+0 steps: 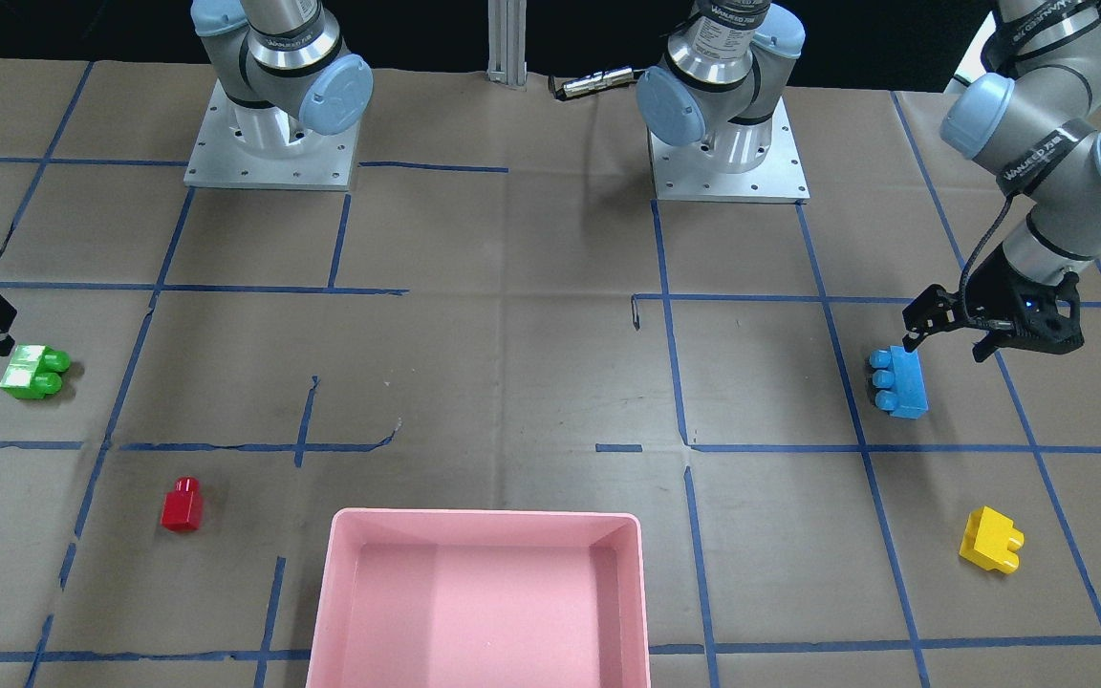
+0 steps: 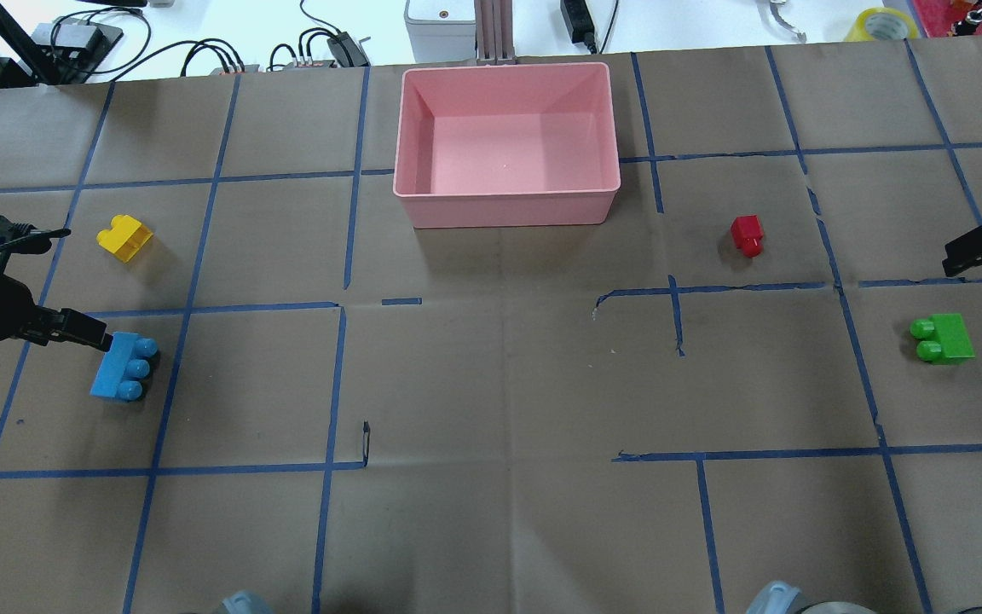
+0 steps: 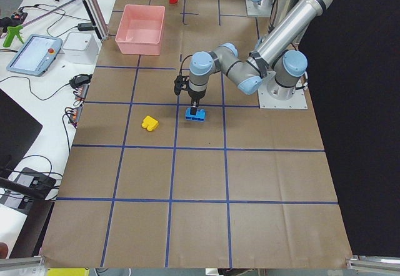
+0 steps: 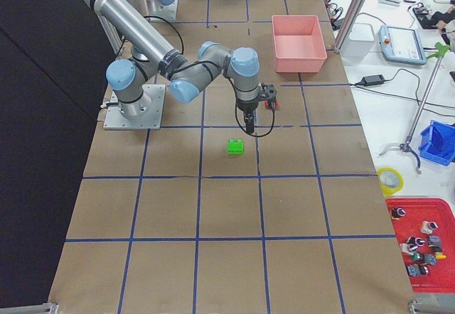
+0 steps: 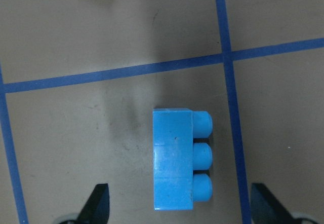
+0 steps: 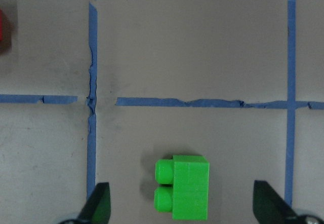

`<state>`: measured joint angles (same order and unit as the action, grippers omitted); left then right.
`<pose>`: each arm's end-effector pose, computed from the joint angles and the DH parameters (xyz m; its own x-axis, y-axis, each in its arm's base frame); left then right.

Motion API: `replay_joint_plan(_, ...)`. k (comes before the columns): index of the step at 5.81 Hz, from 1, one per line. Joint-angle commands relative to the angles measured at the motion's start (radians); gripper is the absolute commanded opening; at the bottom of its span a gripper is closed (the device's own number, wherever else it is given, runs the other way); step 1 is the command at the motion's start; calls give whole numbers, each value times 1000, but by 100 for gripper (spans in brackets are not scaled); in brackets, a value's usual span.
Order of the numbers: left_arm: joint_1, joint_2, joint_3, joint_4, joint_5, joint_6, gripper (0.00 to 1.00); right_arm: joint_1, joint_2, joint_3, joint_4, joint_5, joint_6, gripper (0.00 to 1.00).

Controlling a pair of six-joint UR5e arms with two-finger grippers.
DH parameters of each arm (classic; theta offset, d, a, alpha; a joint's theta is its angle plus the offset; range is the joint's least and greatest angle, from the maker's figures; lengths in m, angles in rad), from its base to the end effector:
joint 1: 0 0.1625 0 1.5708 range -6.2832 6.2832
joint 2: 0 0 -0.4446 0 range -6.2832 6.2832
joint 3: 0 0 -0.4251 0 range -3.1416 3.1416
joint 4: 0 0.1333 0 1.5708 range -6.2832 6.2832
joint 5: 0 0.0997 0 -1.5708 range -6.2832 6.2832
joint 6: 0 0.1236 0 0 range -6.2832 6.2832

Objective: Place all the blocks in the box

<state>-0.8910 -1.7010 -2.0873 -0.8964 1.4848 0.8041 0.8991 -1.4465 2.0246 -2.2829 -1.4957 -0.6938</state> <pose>0.2024 -0.4794 0.2269 -0.9912 0.1267 0.0396 0.1232 0.9891 -0.0810 -0.2160 -0.5008 0.2626 -0.9993 -0.0250 0.0283 -0.0290 0.9882 -0.1503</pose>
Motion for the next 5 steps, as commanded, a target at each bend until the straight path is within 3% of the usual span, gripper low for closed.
replay_joint_plan(1, -11, -87, -13, 84, -3, -5, 97, -3, 65, 112, -187, 15, -13, 99)
replay_joint_plan(5, -40, -140, -63, 182, 2, 7, 97, -49, 133, 111, -224, 9, -54, 99)
